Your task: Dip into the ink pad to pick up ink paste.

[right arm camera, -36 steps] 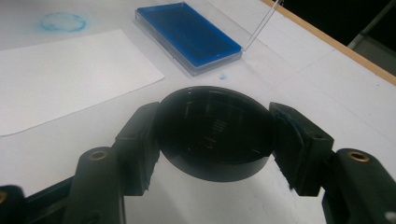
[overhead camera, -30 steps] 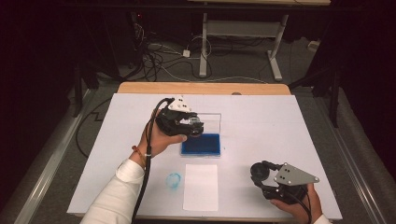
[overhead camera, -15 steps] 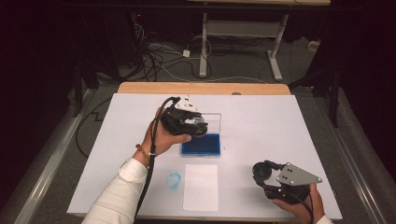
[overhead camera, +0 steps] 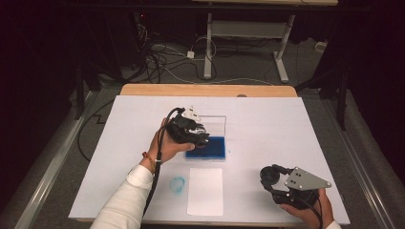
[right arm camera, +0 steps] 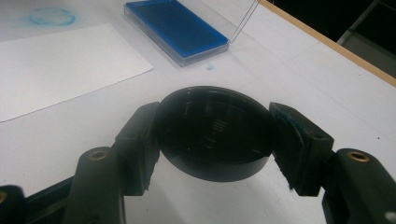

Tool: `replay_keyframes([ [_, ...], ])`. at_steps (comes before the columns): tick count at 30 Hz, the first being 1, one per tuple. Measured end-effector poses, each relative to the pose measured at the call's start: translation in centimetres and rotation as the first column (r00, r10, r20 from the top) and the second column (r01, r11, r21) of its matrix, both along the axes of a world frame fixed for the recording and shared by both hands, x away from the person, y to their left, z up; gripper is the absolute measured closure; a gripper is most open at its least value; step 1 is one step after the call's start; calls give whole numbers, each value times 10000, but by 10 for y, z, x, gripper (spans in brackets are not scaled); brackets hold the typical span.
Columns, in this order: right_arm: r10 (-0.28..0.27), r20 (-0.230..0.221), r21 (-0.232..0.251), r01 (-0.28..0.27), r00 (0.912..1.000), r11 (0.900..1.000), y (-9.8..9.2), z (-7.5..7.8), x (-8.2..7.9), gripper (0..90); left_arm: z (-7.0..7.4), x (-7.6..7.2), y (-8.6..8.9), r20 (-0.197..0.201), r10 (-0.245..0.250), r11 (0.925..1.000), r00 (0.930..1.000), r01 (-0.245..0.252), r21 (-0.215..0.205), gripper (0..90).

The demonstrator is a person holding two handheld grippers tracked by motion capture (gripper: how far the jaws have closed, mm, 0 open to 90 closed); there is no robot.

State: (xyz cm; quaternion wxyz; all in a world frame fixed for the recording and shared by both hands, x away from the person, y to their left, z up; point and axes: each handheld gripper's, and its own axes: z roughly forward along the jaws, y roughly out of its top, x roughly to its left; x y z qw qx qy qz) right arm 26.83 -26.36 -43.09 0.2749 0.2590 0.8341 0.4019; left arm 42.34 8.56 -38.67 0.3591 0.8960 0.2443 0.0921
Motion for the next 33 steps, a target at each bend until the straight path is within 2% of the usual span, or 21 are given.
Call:
replay_keyframes([
  [14,7,-41,-178,-7,10000,9998,1,-3,1,377,-26,8,5,-395,324,9994,9987,-320,114,550],
  [21,-9,-82,-239,7,10000,9997,2,-3,2,377,-32,8,7,-467,344,9994,9983,-340,83,550],
  [27,21,-106,-317,-24,9999,9995,3,-4,2,377,-35,8,8,-338,377,9992,9987,-373,134,550],
  [30,54,-128,-354,-58,9999,9994,4,-5,2,377,-38,9,8,-496,298,9995,9983,-292,124,550],
  [33,38,-113,-354,-42,9999,9994,3,-4,2,377,-40,9,10,-550,346,9994,9979,-351,-79,550],
])
